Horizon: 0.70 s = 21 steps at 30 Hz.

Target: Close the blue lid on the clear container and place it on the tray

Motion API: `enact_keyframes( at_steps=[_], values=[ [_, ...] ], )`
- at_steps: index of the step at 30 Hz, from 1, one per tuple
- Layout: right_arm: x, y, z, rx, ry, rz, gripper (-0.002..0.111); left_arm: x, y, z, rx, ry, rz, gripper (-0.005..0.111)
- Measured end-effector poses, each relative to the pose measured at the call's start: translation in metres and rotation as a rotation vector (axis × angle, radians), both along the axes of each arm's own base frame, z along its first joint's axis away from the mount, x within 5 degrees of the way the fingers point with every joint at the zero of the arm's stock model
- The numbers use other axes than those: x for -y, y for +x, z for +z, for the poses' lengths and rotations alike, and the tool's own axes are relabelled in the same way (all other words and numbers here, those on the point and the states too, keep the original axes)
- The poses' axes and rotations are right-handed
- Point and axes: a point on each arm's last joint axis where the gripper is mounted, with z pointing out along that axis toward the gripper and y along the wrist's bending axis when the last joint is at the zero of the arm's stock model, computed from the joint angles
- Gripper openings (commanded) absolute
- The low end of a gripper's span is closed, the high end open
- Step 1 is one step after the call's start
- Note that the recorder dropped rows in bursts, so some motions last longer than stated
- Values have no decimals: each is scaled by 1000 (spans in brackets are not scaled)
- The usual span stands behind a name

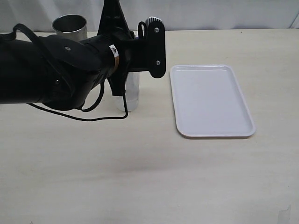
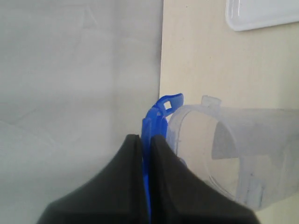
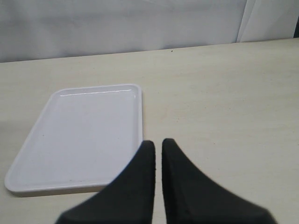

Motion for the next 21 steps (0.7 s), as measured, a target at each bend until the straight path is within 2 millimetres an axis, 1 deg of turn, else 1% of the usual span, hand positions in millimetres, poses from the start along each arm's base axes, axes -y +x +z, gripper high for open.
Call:
enact_keyframes(
  at_steps=[14,21],
  values=[
    [0,0,0,0,0,0,5,-1,1,1,4,-47,30,0],
    [0,0,0,0,0,0,5,-2,2,4,32,-71,61,0]
  ],
)
